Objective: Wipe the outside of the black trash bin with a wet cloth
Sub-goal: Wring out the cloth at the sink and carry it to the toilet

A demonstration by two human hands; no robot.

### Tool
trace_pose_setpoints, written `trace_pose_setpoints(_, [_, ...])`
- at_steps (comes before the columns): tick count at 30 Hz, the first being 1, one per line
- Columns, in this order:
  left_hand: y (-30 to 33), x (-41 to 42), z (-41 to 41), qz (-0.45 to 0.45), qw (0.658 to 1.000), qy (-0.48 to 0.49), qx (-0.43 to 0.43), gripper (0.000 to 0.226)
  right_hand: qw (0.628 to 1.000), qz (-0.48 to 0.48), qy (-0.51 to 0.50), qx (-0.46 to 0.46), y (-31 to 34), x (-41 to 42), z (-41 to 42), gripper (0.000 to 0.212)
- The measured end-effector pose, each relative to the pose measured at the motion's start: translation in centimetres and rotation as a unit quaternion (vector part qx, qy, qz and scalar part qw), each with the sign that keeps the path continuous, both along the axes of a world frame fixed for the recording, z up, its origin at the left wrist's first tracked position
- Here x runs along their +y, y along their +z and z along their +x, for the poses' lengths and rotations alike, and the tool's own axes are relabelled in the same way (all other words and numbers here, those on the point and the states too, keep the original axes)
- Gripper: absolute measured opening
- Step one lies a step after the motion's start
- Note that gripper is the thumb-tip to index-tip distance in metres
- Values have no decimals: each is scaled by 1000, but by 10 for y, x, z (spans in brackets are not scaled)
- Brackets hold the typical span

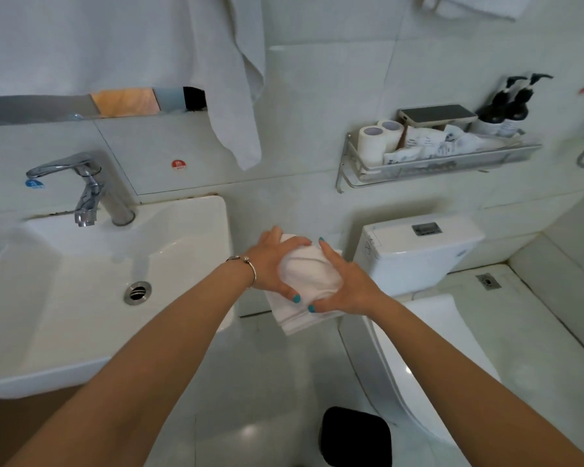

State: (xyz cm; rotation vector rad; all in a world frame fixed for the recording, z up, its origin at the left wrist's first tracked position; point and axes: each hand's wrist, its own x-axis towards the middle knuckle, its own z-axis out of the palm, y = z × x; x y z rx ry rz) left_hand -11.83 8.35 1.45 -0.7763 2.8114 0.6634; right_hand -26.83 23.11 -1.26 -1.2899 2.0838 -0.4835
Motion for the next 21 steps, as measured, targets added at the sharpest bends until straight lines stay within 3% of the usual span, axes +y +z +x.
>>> trace_pose_setpoints(12, [-14,35,-107,-16,991,-131,-18,116,987,37,-157,10,-4,70,-60,128])
trace_pose_setpoints(21, [-21,58,-166,4,965,-263,-24,116,956,55,-289,15,-2,111,-71,126])
